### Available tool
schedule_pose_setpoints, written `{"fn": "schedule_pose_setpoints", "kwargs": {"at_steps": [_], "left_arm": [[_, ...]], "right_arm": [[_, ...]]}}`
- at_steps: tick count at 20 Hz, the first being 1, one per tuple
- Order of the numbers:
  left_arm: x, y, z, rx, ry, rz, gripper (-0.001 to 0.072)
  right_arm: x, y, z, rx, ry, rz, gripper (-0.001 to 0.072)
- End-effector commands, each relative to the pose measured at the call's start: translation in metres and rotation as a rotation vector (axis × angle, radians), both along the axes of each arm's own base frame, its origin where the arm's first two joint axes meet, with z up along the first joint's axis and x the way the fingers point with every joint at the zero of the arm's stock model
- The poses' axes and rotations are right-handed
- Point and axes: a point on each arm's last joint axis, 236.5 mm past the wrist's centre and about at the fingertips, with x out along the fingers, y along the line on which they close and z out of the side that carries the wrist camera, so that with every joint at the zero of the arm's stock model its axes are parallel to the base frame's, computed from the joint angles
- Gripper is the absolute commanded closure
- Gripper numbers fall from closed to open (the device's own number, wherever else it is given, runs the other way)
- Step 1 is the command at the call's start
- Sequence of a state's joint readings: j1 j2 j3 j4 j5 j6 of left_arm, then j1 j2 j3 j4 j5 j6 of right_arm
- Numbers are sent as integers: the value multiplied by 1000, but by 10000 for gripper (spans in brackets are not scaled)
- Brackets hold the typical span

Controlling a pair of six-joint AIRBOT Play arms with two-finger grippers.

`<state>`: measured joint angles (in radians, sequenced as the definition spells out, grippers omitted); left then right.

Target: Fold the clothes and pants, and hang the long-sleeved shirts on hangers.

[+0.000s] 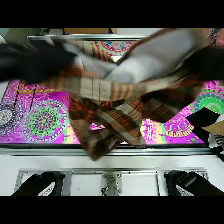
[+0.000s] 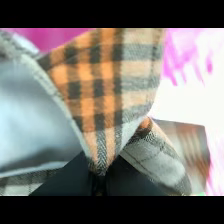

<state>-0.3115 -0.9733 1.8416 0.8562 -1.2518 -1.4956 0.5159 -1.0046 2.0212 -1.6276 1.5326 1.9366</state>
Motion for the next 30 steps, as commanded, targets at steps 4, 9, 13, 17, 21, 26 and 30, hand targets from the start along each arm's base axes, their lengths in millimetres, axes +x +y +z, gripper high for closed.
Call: {"fn": "schedule_pose_setpoints", "kwargs": {"at_steps": [4, 9, 13, 17, 21, 26, 30], "left_arm": [[-70, -14, 129, -228, -323, -115, 684], [-40, 5, 119, -277, -310, 10, 684], [32, 35, 45, -126, -97, 176, 684], [60, 32, -133, 209, 442, 54, 684], [22, 37, -280, 404, 907, -124, 684], [-30, 43, -380, 409, 1165, -130, 684], [-39, 38, -389, 423, 1156, -148, 684]], "right_arm": [[-80, -5, 138, 313, -405, 135, 681], [-82, -30, 121, 281, -351, 42, 681], [-37, -32, 24, 80, -54, -70, 681], [-8, -15, -104, -268, 370, -4, 681], [30, 9, -174, -460, 542, 116, 681], [56, 16, -230, -554, 674, 155, 680], [43, 7, -273, -598, 789, 164, 681]]}}
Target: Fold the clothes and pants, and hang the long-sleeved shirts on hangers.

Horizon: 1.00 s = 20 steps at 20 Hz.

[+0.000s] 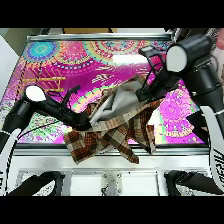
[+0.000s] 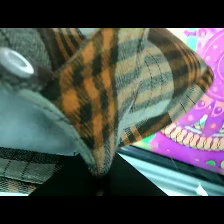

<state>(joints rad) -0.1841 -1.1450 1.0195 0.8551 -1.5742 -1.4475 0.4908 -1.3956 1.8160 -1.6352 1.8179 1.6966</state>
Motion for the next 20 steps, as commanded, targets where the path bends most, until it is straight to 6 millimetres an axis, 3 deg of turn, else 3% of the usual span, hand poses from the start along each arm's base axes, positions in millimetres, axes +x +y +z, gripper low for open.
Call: {"fn": "schedule_pose_setpoints", "kwargs": {"at_steps": [1, 6, 10, 13, 16, 20], "left_arm": [[-12, -1, -11, 18, 11, -39, 684], [-1, -22, -10, 6, -90, -54, 684], [32, -22, -47, 90, -142, 0, 684], [35, -21, -78, 95, -8, 36, 684], [29, -19, -66, 30, 72, 41, 684], [36, -16, -9, -15, -83, 33, 684]], "right_arm": [[-17, -12, -35, -60, 101, -3, 681], [-63, -36, -66, -69, 133, -62, 681], [-71, -35, -100, -38, 136, -105, 682], [-75, -25, -121, -16, 191, -101, 681], [-77, -27, -99, -23, 195, -101, 680], [-72, -26, -36, 26, 106, -111, 680]]}}
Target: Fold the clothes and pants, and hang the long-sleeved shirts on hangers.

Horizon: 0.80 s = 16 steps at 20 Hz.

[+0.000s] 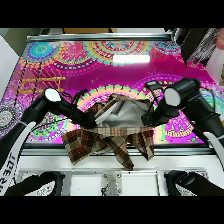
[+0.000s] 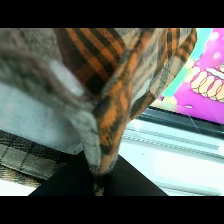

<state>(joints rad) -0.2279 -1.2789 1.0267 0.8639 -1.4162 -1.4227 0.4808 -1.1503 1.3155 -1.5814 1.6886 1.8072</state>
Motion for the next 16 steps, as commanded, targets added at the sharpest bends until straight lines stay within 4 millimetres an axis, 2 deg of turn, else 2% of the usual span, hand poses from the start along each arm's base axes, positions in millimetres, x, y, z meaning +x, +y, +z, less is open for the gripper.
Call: {"fn": "schedule_pose_setpoints", "kwargs": {"at_steps": [1, 4, 6, 7, 10, 12, 14, 16], "left_arm": [[4, 0, 46, -48, -121, -8, 684], [5, 0, 80, -78, -274, -47, 672], [3, 1, 91, -85, -321, -46, 156], [2, 2, 96, -87, -338, -43, 68], [15, 14, 107, -87, -397, 22, 67], [34, 35, 113, -73, -436, 113, 68], [56, 77, 110, 12, -484, 220, 68], [76, 133, 100, 167, -542, 319, 68]], "right_arm": [[2, 3, 45, 45, -64, -37, 680], [2, 3, 56, 66, -96, -65, 680], [3, 4, 56, 66, -96, -65, 679], [3, 4, 56, 66, -95, -65, 679], [3, 4, 56, 66, -94, -65, 678], [3, 4, 56, 66, -94, -64, 678], [3, 4, 56, 65, -95, -65, 679], [3, 4, 56, 66, -94, -65, 678]]}}
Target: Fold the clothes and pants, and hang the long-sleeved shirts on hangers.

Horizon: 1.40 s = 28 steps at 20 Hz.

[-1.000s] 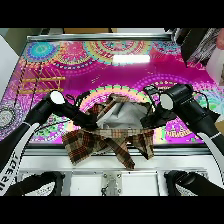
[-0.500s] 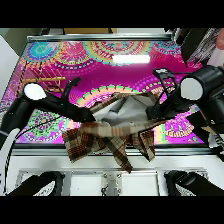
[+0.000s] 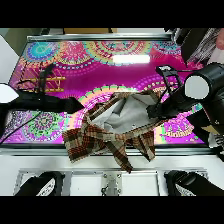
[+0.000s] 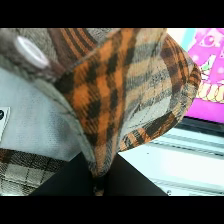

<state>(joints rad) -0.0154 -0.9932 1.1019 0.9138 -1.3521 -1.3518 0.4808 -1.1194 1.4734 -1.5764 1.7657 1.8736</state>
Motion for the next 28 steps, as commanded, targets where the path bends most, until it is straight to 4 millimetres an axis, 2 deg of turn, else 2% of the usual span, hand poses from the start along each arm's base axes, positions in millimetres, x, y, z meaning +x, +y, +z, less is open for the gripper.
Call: {"fn": "schedule_pose_setpoints", "kwargs": {"at_steps": [1, 4, 6, 8, 11, 15, 19, 20, 21, 25, 28], "left_arm": [[35, 95, -11, 215, -93, 226, 68], [54, 182, -21, 467, -159, 367, 68], [63, 224, -34, 594, -157, 409, 68], [71, 249, -56, 660, -121, 419, 68], [89, 273, -96, 707, -76, 417, 68], [110, 297, -139, 799, -68, 377, 69], [130, 310, -159, 849, -109, 368, 68], [137, 321, -164, 875, -100, 381, 69], [159, 351, -180, 880, -10, 412, 68], [169, 362, -209, 882, 80, 395, 68], [168, 364, -230, 878, 134, 380, 69]], "right_arm": [[0, 1, 1, 3, -1, 1, 678], [0, 1, 1, 3, -1, 1, 678], [0, 1, 1, 3, 0, 1, 678], [0, 1, 1, 3, 0, 1, 678], [0, 1, 1, 3, -1, 1, 678], [0, 1, 0, 3, 0, 1, 678], [0, 1, 0, 3, 0, 1, 678], [0, 1, 0, 3, 0, 1, 678], [0, 1, 0, 3, -1, 1, 678], [0, 1, 0, 3, -1, 1, 678], [0, 1, 0, 3, 0, 1, 678]]}}
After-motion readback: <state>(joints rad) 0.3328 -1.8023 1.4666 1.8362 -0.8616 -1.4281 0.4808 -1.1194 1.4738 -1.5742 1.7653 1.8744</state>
